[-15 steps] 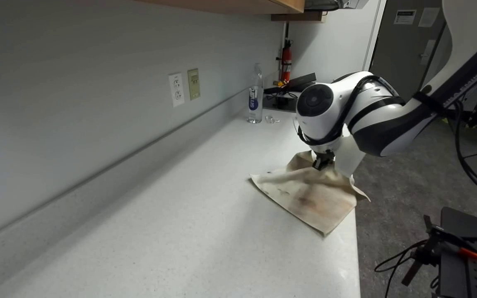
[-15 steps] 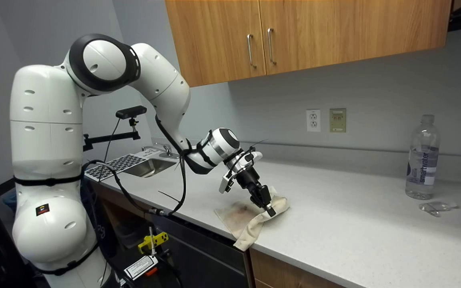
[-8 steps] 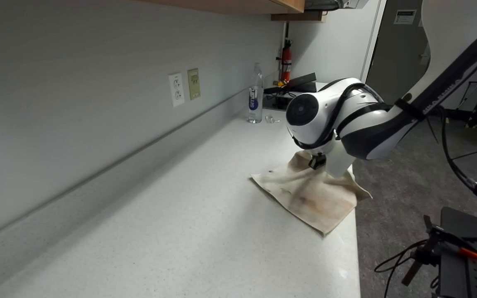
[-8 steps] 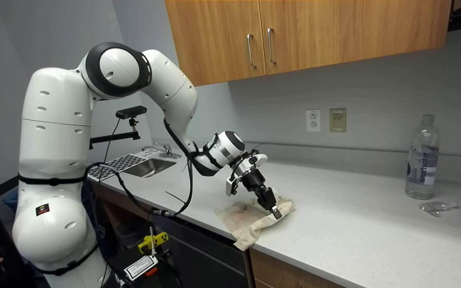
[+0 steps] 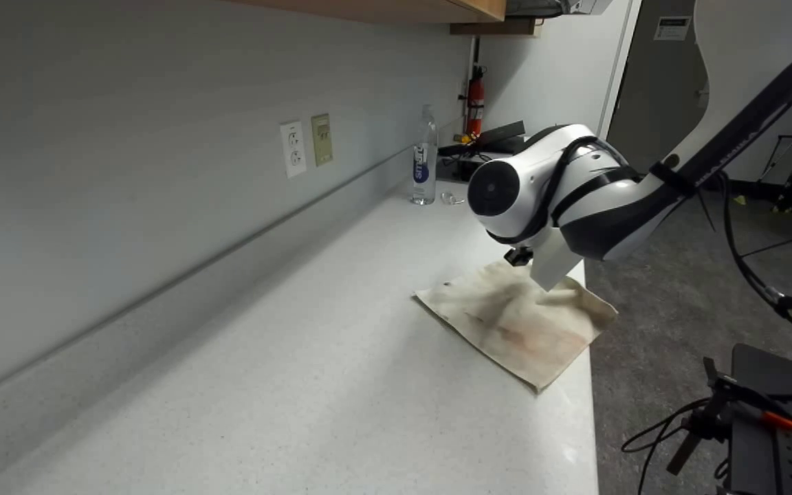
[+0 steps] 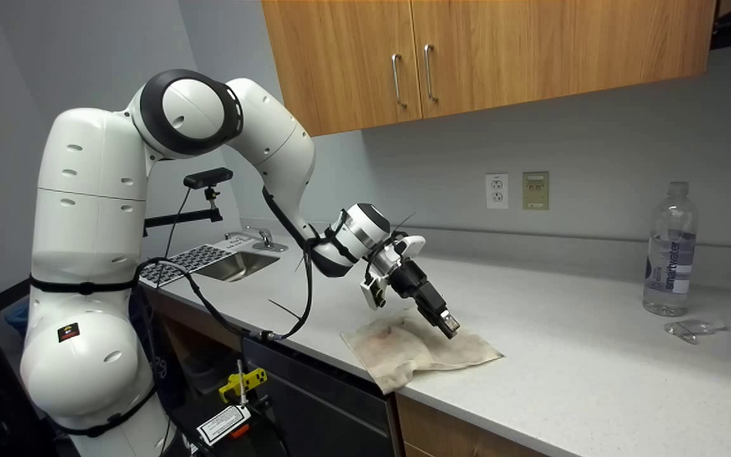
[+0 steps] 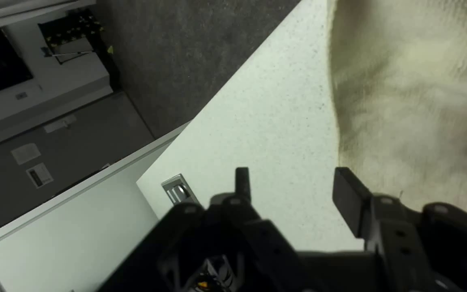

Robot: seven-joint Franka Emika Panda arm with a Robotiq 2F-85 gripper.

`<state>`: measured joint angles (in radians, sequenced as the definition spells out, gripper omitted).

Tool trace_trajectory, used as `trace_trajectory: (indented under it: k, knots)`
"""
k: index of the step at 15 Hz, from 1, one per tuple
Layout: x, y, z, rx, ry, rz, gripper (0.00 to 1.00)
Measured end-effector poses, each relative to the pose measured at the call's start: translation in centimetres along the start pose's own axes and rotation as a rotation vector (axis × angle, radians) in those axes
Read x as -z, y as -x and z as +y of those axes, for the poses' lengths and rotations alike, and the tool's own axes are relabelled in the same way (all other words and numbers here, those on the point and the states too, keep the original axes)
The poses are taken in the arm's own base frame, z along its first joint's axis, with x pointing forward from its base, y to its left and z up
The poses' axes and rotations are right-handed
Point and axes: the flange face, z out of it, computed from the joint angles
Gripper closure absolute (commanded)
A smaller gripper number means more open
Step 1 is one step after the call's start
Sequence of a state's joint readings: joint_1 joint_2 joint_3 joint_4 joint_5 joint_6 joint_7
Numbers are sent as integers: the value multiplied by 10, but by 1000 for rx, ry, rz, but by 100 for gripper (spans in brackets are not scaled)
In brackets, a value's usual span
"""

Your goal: Unfold the napkin completely

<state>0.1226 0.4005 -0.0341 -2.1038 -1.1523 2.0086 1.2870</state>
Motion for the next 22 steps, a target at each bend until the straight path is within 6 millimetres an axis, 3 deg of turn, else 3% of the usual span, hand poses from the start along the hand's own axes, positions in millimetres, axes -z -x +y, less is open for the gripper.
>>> trace_trajectory:
  k: [2,4,9,10,12,20,22]
  knots:
    - [5,-2,0,-28,16,19,1]
    - [18,-4,-3,-29,-9,37,0]
    - [74,-11,-12,-34,-250,75,0]
    - [83,-11,-12,-26,-305,73,25]
    - [98,-7,-11,2,-408,64,32]
    - [122,28,-14,166,-733,-27,96]
    - [123,39,-14,213,-770,-68,100]
